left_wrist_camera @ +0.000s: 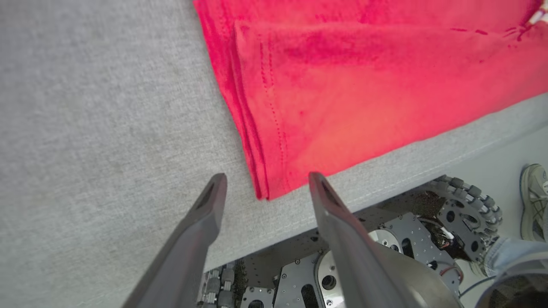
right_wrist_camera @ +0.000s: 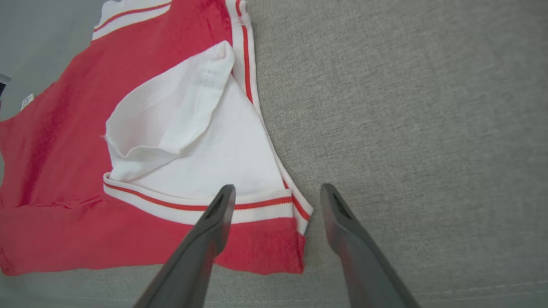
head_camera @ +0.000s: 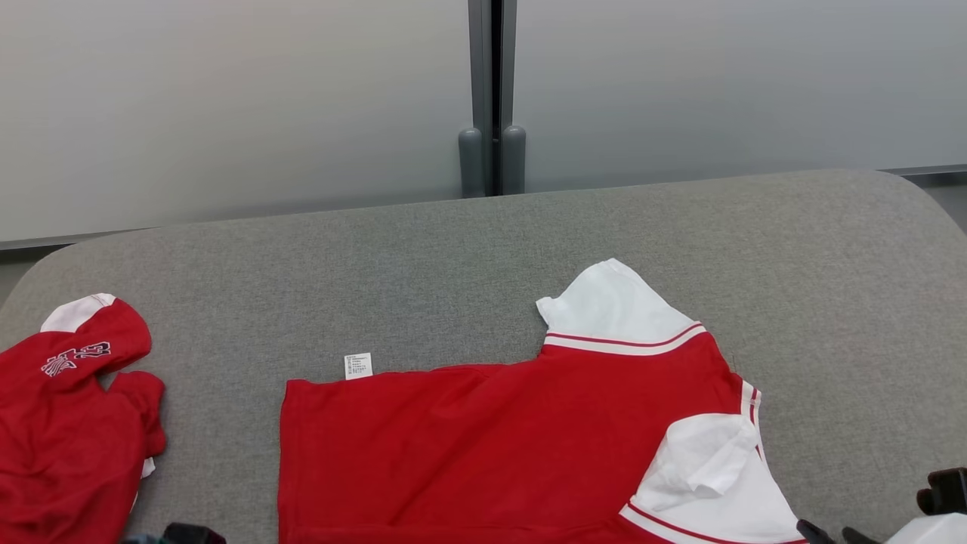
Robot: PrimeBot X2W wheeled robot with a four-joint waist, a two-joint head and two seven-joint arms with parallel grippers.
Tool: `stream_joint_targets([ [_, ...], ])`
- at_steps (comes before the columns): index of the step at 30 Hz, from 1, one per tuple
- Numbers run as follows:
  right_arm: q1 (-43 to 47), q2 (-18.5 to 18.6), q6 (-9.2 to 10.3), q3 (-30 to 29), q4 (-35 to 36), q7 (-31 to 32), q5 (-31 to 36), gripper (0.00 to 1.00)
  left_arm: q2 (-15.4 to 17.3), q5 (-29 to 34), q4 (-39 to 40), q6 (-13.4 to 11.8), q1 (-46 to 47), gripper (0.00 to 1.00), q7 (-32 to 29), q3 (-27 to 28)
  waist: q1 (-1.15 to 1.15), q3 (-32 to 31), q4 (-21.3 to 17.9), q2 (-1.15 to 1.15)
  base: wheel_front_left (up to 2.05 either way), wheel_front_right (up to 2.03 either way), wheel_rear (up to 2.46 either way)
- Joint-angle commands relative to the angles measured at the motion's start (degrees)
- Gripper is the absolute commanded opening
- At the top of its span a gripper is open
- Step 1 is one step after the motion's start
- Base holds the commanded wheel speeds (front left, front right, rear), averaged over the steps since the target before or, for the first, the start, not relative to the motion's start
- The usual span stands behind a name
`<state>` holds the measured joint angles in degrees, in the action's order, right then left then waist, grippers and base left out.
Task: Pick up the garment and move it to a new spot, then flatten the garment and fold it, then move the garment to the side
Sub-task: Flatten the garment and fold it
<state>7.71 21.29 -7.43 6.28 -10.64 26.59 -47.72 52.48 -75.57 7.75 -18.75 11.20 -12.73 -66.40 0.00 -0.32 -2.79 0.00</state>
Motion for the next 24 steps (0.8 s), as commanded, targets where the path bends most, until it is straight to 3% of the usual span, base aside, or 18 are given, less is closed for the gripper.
stream_joint_targets([
  [1,0.7,0.1,-0.11,-0.7,0.6,0.4,1.2,1.0,0.6,0.8,0.3,-0.4,1.6,1.0,0.7,0.7,0.0,0.0,0.0,0.0,0.0,0.0,0.0],
  [7,-2.6,-2.2,-0.11,-5.6,4.9,-1.7,7.0,1.0,1.1,7.1,-1.0,-3.6,7.3,1.0,7.1,5.1,0.0,0.5,-0.2,0.0,0.0,0.0,0.0],
  [12,-9.7,-4.4,-0.11,-7.0,6.2,-3.9,11.4,1.0,-1.1,9.7,-4.0,-5.6,11.8,1.0,11.0,8.2,0.0,3.4,-0.6,0.0,0.0,0.0,0.0],
  [19,-24.8,-7.2,-0.11,-3.7,1.2,-6.3,15.6,1.0,-5.9,11.8,-8.6,-2.9,18.4,1.0,9.6,7.9,0.0,10.4,0.0,0.0,0.0,0.0,0.0],
  [24,-35.1,-6.9,-0.11,0.4,-4.6,-6.9,16.2,1.0,-8.6,13.0,-11.2,-0.4,23.0,1.0,6.9,6.8,0.0,14.5,1.5,0.0,0.0,0.0,0.0],
])
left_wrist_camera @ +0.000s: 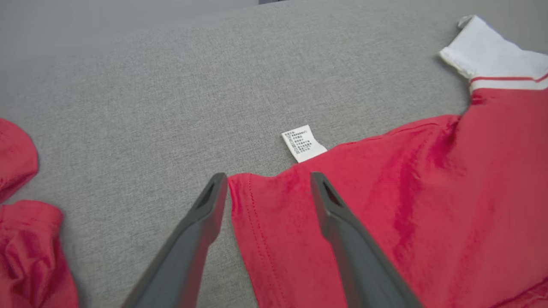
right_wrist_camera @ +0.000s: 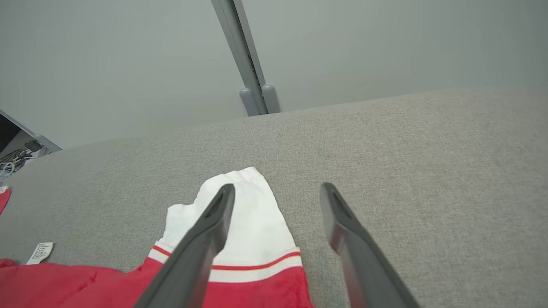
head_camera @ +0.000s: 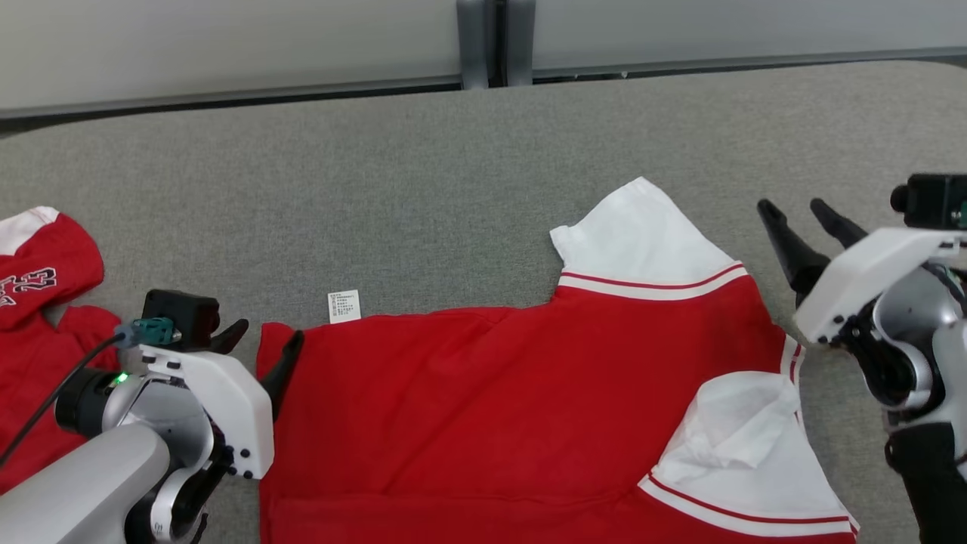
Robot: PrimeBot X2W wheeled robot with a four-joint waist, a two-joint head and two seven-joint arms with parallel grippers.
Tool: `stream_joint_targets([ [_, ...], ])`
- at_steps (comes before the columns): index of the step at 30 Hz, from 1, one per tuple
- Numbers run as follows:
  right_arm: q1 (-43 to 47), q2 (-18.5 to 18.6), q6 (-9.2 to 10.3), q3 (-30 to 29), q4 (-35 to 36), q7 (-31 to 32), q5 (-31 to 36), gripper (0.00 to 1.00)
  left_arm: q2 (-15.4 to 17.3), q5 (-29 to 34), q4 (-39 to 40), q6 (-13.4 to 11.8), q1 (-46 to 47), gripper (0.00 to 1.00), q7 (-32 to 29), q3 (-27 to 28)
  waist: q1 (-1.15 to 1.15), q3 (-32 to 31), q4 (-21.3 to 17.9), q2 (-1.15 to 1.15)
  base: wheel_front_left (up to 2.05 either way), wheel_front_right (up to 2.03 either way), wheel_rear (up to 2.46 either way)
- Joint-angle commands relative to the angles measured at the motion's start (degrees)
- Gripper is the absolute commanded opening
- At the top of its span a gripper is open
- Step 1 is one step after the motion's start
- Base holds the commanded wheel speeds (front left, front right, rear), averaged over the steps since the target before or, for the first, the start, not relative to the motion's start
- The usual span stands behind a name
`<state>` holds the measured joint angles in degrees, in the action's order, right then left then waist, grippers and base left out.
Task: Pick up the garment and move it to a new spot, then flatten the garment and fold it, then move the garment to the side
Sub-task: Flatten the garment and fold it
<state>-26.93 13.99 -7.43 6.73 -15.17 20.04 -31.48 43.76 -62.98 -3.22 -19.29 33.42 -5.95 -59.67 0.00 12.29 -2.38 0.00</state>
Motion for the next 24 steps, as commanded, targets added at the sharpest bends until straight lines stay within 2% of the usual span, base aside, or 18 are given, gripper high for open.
stream_joint_targets([
  [1,-2.2,0.5,-0.11,0.7,-1.4,-0.3,-0.3,1.0,-0.4,0.7,-0.7,0.5,1.8,1.0,-0.6,-0.2,0.0,2.5,1.4,0.0,0.0,0.0,0.0],
  [11,-17.2,1.8,-0.11,8.6,-14.5,1.2,-2.3,1.0,-2.8,1.8,-3.5,3.0,7.7,1.0,-4.7,-1.2,0.0,8.2,4.8,0.0,0.0,0.0,0.0],
  [24,-27.2,0.6,-0.11,14.5,-29.4,2.2,-5.1,1.0,-5.1,2.1,-4.7,5.1,10.9,1.0,-5.5,-1.6,0.0,11.9,7.5,0.0,0.0,0.0,0.0],
])
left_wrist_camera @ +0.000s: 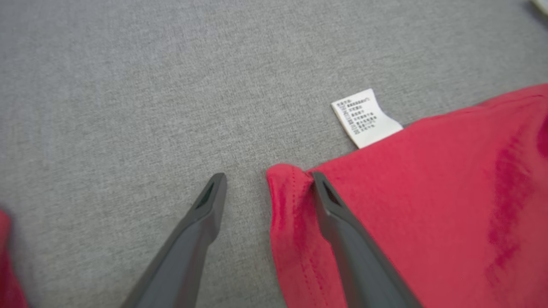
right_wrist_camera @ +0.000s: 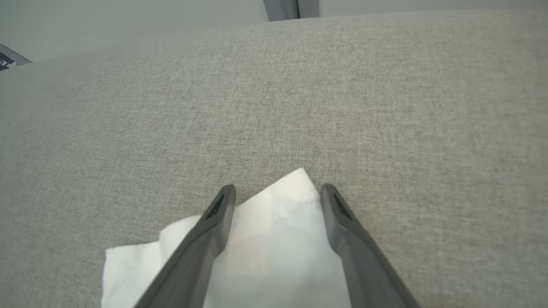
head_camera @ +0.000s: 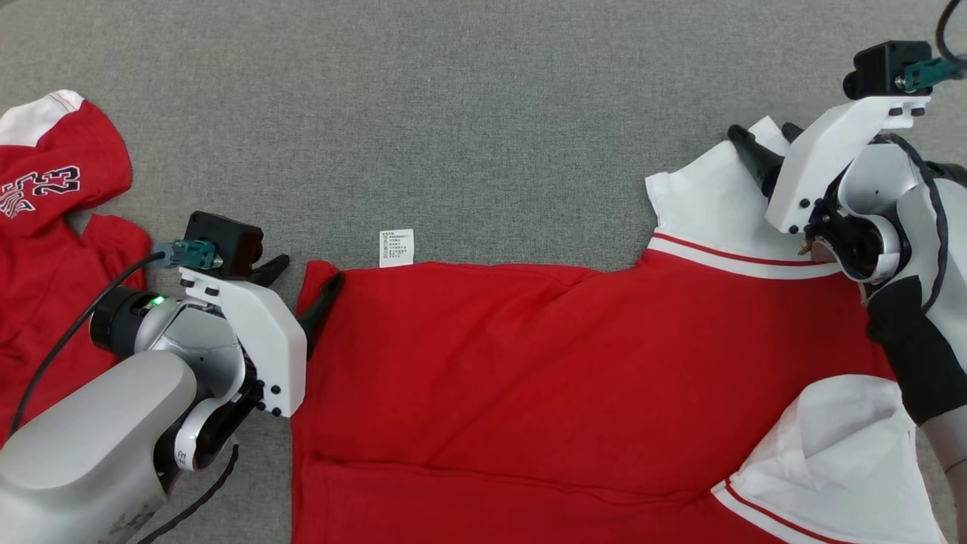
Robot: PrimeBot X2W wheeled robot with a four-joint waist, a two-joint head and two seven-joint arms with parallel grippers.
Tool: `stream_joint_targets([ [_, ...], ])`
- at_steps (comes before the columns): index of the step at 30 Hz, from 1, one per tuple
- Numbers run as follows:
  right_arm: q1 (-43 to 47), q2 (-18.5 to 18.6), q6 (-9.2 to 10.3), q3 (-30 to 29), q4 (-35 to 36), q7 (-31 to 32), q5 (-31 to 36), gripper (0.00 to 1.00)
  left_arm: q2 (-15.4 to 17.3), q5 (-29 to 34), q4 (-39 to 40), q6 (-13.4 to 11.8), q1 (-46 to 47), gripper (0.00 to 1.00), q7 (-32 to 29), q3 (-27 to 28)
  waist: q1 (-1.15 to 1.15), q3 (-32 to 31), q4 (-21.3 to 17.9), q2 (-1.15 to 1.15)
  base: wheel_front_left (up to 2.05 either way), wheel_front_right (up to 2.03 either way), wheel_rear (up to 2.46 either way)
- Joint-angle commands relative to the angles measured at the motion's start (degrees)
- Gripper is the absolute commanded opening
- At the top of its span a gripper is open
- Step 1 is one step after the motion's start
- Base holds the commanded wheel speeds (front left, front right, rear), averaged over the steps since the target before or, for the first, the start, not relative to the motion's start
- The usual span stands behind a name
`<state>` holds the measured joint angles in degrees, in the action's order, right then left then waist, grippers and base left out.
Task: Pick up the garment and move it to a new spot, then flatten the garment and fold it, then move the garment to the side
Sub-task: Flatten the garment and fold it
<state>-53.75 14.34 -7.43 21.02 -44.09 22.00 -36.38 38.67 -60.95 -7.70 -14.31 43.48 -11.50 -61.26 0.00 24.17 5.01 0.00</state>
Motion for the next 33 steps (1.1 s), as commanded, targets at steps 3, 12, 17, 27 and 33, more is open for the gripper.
stream_joint_targets([
  [3,-1.4,0.1,-0.11,1.2,-2.3,-0.4,-0.9,1.0,-0.1,-0.2,-0.5,0.7,0.9,1.0,-0.5,-0.2,0.0,0.2,0.0,0.0,0.0,0.0,0.0],
  [12,-2.9,-0.2,-0.11,4.7,-5.0,-0.3,-3.7,0.23,-0.3,-1.1,-1.3,1.6,1.2,0.83,-2.2,-0.7,0.0,0.8,-0.7,0.0,0.0,0.0,0.0],
  [17,-2.7,0.1,-0.11,6.5,-4.5,-2.5,-5.6,0.0,-0.1,-1.4,-2.3,2.3,0.9,0.0,-1.8,-0.6,0.0,-0.1,-1.3,0.0,0.0,0.0,0.0],
  [27,-1.6,3.0,-0.11,9.0,-4.4,-8.1,-10.2,0.0,1.5,-4.1,-3.6,2.6,-1.9,0.0,-0.3,1.1,0.0,-4.3,-2.8,0.0,0.0,0.0,0.0],
  [33,-0.5,3.7,-0.11,10.4,-4.5,-10.5,-12.3,0.0,2.3,-5.3,-4.5,2.7,-3.7,0.0,-0.3,1.3,0.0,-6.8,-4.1,0.0,0.0,0.0,0.0],
])
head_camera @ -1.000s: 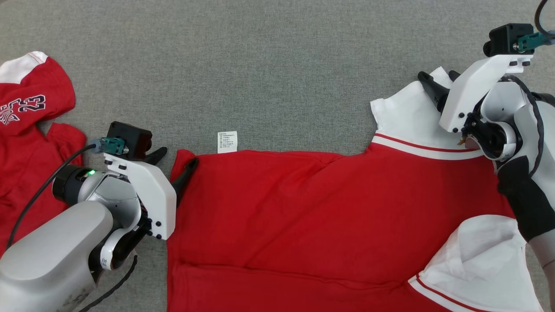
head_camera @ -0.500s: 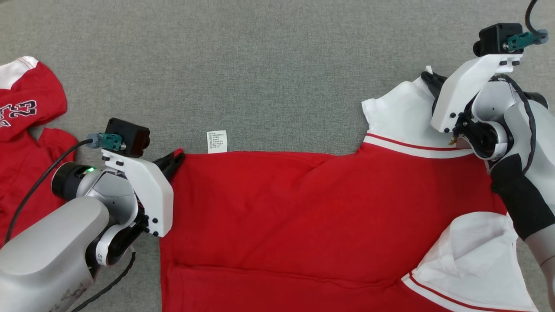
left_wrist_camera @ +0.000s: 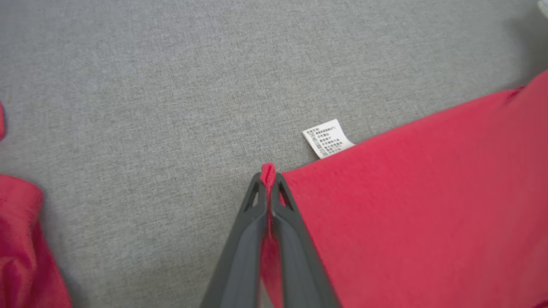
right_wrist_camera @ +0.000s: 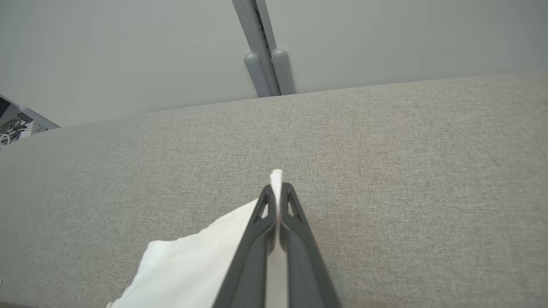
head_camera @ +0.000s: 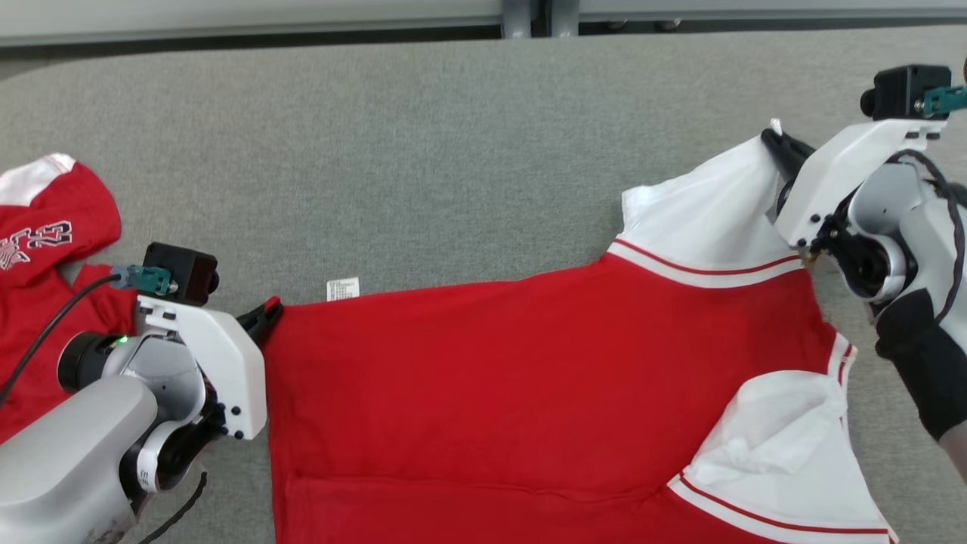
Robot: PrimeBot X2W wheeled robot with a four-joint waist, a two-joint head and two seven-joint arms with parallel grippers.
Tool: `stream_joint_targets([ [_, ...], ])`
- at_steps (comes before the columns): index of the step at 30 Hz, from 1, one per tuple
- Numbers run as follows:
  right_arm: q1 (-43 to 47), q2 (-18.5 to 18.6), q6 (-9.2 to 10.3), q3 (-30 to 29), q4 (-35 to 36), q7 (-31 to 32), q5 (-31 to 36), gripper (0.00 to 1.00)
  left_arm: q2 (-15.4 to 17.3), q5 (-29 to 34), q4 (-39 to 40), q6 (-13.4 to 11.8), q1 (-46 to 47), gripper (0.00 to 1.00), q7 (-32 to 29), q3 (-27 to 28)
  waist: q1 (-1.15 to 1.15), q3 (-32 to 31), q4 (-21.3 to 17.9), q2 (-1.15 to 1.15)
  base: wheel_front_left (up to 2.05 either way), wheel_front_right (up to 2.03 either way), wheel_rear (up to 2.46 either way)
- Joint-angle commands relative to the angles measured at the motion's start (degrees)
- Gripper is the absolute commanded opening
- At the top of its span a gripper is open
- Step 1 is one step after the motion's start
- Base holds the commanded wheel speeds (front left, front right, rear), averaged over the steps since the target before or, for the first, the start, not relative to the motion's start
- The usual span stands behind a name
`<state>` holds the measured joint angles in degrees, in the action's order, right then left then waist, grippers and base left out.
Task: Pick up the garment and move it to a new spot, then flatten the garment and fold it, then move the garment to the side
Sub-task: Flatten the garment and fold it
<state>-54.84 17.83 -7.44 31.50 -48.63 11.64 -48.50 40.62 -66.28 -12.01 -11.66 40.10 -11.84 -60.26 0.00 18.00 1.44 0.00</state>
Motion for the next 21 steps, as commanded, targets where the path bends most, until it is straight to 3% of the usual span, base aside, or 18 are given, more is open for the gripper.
stream_joint_targets([
  [1,0.9,0.2,-0.1,0.3,0.3,-0.7,-0.6,0.0,0.5,-0.2,-0.4,0.1,-0.6,0.0,0.2,0.2,0.0,-1.3,-0.8,0.0,0.0,0.0,0.0],
  [9,4.9,2.1,-0.09,4.5,3.4,0.3,-6.0,0.0,2.0,-1.8,-0.8,1.7,-2.3,0.0,-3.8,-1.6,0.0,-7.0,-2.6,0.0,0.0,0.0,0.0],
  [21,11.8,6.9,-0.1,12.3,10.0,7.4,-12.0,0.0,2.9,-9.0,-1.7,7.1,-2.9,0.0,-20.6,-6.2,0.0,-15.5,-4.8,0.0,0.0,0.0,0.0],
])
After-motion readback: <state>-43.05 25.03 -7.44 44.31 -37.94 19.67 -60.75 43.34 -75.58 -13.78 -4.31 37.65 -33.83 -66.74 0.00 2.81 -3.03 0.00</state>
